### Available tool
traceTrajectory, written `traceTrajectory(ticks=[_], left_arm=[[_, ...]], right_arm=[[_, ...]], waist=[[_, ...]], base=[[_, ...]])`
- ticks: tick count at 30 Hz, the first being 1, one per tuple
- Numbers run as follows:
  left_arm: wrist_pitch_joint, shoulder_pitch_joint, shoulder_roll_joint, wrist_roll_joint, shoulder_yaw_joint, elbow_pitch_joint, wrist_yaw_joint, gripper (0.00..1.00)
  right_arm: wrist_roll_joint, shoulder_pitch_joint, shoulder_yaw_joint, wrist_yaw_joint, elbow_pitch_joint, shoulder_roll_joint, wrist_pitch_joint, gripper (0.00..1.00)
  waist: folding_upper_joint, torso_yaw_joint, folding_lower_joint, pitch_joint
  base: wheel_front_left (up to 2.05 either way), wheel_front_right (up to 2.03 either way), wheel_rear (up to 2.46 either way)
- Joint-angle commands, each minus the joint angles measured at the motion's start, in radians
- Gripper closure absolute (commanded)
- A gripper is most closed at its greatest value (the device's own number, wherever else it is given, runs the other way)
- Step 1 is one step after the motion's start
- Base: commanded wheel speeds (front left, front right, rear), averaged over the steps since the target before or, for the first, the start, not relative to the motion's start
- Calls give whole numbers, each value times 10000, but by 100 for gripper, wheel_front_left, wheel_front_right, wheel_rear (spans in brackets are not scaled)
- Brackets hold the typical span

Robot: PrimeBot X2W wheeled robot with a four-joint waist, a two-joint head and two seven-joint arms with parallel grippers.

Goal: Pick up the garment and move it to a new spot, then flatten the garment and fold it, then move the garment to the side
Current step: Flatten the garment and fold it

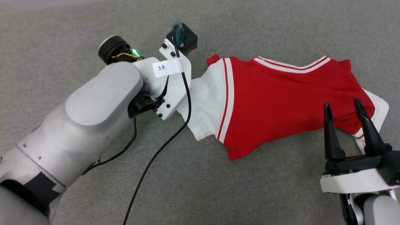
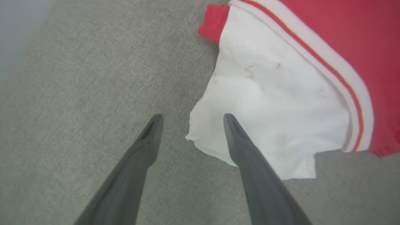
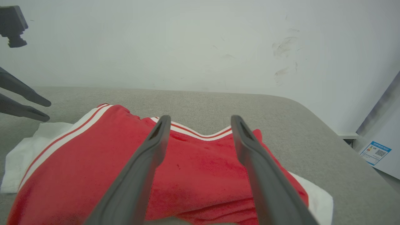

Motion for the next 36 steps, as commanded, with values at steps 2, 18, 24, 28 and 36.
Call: traceTrajectory(ticks=[2,18,24,28,36], left_arm=[[117,-239,53,-177,-496,146,-4,0],[-1426,-129,731,-514,-1919,-112,-5,100],[-2673,239,1339,-750,-1582,-488,0,100],[-3126,565,1988,-975,-1265,-1052,270,100],[-3062,1351,3554,-1485,-846,-2686,1237,100]], right_arm=[[68,-230,48,-11,38,27,-21,0],[-52,-137,-27,-11,339,27,-21,0],[-160,223,-228,-11,432,28,-21,0],[-244,547,-356,-11,498,28,-21,0],[-372,834,-495,-11,611,28,-21,0]], waist=[[0,-161,-2,319],[0,-80,-2,-138],[0,220,-2,-806],[0,513,-2,-1220],[0,902,-2,-1678]], base=[[0,0,0],[0,0,0],[0,0,0],[0,0,0],[0,0,0]])
